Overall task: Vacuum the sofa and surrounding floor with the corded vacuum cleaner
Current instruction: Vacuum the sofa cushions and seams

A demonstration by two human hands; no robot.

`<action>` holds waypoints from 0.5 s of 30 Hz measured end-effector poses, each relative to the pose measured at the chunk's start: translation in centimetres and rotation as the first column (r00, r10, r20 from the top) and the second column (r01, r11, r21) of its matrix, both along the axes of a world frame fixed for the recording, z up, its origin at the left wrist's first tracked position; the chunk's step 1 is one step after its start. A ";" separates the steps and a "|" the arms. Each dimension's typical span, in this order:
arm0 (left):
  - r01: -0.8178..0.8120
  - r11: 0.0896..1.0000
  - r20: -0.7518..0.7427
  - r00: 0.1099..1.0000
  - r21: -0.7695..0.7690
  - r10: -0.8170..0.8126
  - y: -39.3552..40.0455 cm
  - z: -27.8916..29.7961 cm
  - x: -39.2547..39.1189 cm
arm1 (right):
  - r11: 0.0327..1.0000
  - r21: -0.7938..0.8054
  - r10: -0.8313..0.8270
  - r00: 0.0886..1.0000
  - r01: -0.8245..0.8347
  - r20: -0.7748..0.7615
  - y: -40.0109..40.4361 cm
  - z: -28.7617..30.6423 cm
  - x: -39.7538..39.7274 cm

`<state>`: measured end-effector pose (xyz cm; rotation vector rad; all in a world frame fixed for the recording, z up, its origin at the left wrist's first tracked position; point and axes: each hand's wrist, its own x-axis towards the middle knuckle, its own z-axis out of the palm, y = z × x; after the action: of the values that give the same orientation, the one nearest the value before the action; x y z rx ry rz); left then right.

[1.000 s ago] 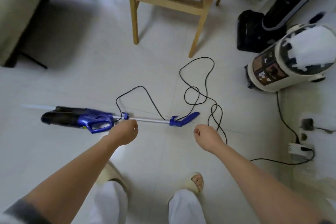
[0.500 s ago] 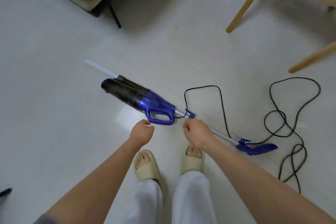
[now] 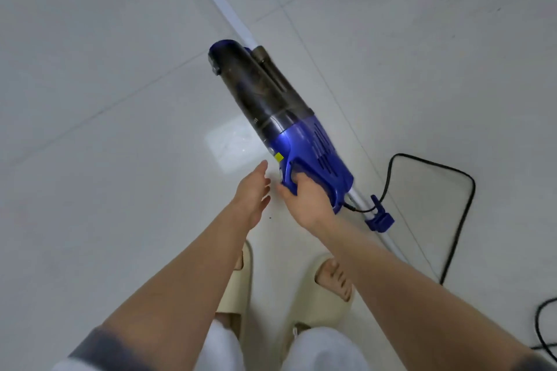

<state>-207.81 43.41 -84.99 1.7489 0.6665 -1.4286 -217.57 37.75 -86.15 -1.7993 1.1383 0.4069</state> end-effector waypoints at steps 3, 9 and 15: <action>-0.040 0.999 -0.031 0.999 -0.033 0.039 0.4 -0.5 0.4 | 0.998 0.044 -0.045 0.995 0.049 -0.093 -0.2 -1.5 2.0; -0.067 0.995 -0.049 0.997 -0.073 0.063 0.7 0.9 2.1 | 1.000 -0.001 -0.027 0.979 0.027 -0.204 -0.6 -1.1 1.8; -0.110 0.988 -0.054 0.993 -0.110 0.105 -1.8 5.6 3.2 | 0.942 0.302 -0.125 0.989 0.145 -0.084 -3.1 7.6 -0.4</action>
<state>-204.62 41.63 -79.41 1.5727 0.6816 -1.4099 -217.93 34.64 -78.60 -1.4369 1.1643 0.5325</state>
